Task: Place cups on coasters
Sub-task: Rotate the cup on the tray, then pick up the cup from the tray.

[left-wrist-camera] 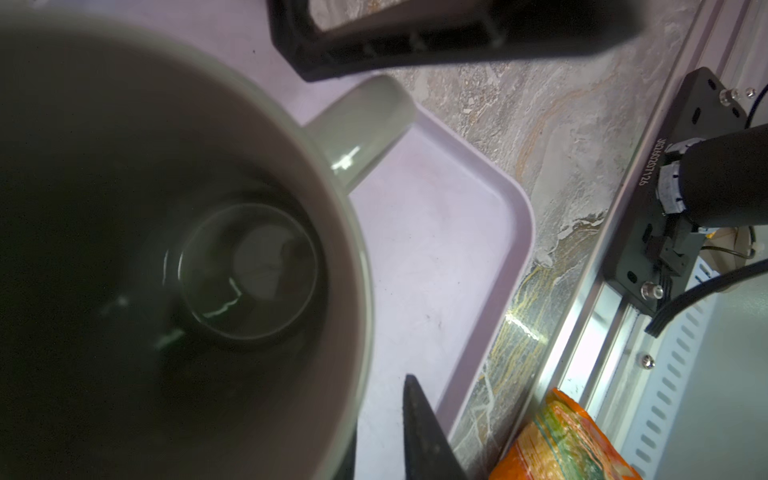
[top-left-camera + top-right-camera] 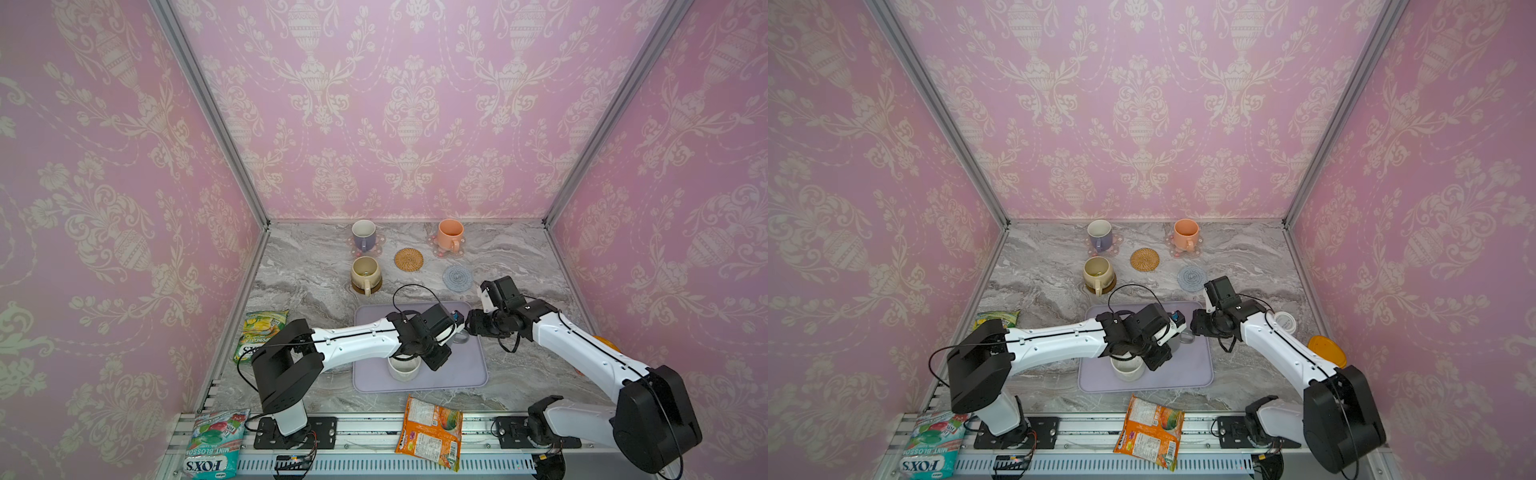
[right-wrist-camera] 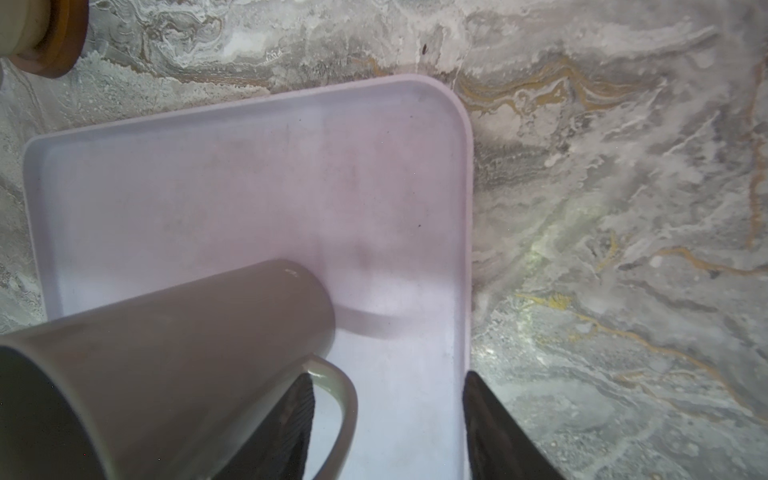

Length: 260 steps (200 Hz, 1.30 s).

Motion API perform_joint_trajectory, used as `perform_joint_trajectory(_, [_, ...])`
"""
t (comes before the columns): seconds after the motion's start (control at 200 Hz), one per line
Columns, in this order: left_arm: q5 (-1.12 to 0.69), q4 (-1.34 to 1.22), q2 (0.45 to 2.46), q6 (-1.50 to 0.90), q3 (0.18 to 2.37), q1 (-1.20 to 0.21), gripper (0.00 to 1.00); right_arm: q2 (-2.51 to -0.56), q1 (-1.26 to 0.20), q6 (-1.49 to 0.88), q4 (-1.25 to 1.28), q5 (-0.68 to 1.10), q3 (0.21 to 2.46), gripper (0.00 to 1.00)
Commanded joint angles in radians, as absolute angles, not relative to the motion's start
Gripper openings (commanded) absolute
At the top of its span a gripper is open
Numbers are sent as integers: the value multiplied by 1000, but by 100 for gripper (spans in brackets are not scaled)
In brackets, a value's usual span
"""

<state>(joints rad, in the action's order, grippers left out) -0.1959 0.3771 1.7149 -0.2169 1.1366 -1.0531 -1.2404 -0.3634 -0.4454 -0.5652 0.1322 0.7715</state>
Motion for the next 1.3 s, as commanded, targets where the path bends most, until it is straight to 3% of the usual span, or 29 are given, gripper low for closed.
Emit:
perform_joint_trajectory(0.0, [-161, 415, 1710, -177, 1163, -1032, 23, -1205, -376, -460, -591, 121, 756, 59])
perform_joint_trajectory(0.43, [-185, 481, 1539, -104, 1140, -1030, 26, -1113, -377, -358, -665, 87, 792, 59])
perform_joint_trajectory(0.686, [-77, 517, 1385, -51, 1114, -996, 29, -1016, -398, -286, -632, 221, 725, 60])
perform_joint_trajectory(1.296, [9, 518, 1170, -61, 1026, -951, 35, -1113, -488, -158, -615, 201, 751, 64])
